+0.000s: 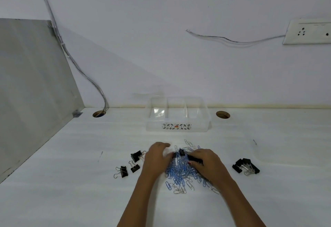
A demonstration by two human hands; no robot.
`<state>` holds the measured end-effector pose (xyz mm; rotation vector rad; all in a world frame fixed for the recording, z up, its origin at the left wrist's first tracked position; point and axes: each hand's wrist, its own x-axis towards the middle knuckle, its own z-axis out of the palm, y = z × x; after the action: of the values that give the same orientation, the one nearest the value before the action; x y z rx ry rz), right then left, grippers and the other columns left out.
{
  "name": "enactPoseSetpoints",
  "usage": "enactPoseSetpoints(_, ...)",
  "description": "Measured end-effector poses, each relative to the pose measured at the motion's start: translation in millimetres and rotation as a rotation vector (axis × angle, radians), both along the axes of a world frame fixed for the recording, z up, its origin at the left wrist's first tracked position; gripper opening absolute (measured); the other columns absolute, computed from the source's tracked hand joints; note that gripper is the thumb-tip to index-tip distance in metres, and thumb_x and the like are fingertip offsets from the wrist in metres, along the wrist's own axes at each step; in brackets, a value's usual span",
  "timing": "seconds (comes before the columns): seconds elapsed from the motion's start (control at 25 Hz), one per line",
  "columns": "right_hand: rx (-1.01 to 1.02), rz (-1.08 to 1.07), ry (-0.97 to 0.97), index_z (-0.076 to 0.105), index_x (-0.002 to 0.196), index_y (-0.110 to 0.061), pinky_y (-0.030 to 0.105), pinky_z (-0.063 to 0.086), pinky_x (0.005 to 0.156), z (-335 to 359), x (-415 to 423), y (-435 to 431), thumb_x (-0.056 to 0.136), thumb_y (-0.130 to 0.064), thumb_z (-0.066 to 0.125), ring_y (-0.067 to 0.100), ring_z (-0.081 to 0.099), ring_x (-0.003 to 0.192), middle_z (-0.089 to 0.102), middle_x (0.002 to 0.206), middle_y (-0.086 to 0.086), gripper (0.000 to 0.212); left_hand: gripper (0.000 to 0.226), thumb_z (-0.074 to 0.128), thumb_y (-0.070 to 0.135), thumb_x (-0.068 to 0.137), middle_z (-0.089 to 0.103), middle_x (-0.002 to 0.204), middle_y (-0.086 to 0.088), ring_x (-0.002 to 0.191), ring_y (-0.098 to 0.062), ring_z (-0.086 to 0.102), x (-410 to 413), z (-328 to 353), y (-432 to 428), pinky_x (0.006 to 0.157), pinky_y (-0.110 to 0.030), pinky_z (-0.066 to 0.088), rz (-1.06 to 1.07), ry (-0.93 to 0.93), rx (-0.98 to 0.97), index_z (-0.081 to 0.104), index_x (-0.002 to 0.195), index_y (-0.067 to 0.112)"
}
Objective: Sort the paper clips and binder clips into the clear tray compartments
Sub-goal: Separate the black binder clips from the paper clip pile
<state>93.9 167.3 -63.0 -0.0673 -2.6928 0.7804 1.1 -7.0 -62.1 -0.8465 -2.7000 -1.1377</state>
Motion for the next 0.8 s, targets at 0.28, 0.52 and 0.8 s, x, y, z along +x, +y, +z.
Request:
enactPoseSetpoints(0.28, -0.169, -0.038, 0.010, 0.068, 0.104, -0.017, 0.018, 0.048, 0.077, 6, 18, 12, 0.080, -0.010, 0.066, 0.006, 0.059, 0.080, 0.067, 0.090, -0.007, 0.025, 0.021, 0.060, 0.028, 0.083, 0.060, 0.111, -0.002, 0.110, -0.020, 0.049, 0, -12, 25, 0.093, -0.039, 0.042, 0.033, 0.060, -0.194, 0.064, 0.100, 0.016)
enactPoseSetpoints(0.52, -0.448, -0.197, 0.209, 0.070, 0.096, -0.013, 0.000, 0.044, 0.065, 2, 17, 15, 0.078, -0.010, 0.068, -0.002, 0.064, 0.075, 0.069, 0.079, -0.005, 0.019, 0.008, 0.063, 0.020, 0.083, 0.068, 0.096, -0.002, 0.093, -0.017, 0.058, 11, -7, 18, 0.077, -0.025, 0.041, 0.075, 0.095, 0.050, 0.067, 0.086, 0.013)
enactPoseSetpoints(0.8, -0.647, -0.292, 0.278, 0.071, 0.086, -0.017, 0.012, 0.053, 0.057, 3, 14, 20, 0.077, -0.007, 0.070, 0.008, 0.067, 0.062, 0.070, 0.071, 0.002, 0.014, 0.010, 0.064, 0.017, 0.084, 0.065, 0.084, -0.001, 0.084, -0.014, 0.058, 12, 6, 12, 0.078, -0.026, 0.043, 0.126, -0.017, 0.307, 0.069, 0.081, 0.008)
